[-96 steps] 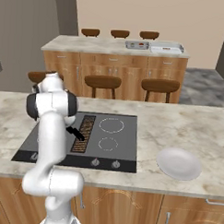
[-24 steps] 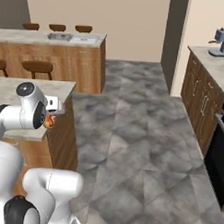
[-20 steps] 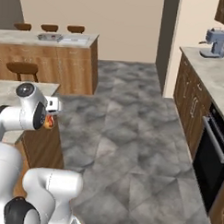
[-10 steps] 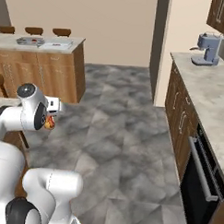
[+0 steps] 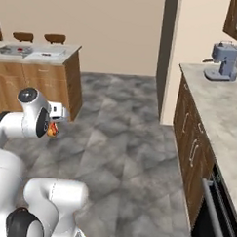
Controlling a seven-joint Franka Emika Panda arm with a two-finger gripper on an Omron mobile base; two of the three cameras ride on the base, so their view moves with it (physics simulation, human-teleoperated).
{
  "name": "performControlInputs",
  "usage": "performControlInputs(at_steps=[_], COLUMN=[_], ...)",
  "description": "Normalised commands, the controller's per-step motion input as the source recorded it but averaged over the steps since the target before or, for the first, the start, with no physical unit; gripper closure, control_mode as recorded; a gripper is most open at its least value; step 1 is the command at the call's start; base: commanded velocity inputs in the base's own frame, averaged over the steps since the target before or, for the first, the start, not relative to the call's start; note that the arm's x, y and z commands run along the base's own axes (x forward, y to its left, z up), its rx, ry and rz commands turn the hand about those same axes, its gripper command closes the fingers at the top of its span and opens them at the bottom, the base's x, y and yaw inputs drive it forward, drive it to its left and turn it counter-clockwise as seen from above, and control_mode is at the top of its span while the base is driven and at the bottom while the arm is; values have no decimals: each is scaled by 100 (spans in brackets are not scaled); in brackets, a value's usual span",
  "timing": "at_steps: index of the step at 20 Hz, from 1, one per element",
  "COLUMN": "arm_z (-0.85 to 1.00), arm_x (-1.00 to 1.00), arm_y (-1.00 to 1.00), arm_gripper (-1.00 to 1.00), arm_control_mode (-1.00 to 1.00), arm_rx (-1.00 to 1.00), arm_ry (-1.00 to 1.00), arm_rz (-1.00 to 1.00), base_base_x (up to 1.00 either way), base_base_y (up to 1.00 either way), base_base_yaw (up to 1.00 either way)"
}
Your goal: Place the cold items (kiwi and tomato) from the fridge in one tupperware on the dining counter. Place the warm items (hot dog and kebab skewer) in the stove area in another tupperware.
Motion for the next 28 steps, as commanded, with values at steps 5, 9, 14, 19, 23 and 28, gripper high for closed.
performControlInputs(at_steps=[5,9,14,19,23,28], arm_z=[0,0,0,0,0,0], arm_x=[0,0,0,0,0,0], arm_y=[0,0,0,0,0,0], arm_gripper=[100,100,100,100,100,100], arm_control_mode=[100,100,100,100,100,100], arm_rx=[0,0,0,0,0,0], arm_ry=[0,0,0,0,0,0], arm_rz=[0,0,0,0,0,0], base_base_x=[100,100,100,100,100,100], base_base_y=[-1,0,17,34,36,46], base_base_yaw=[0,0,7,25,27,25])
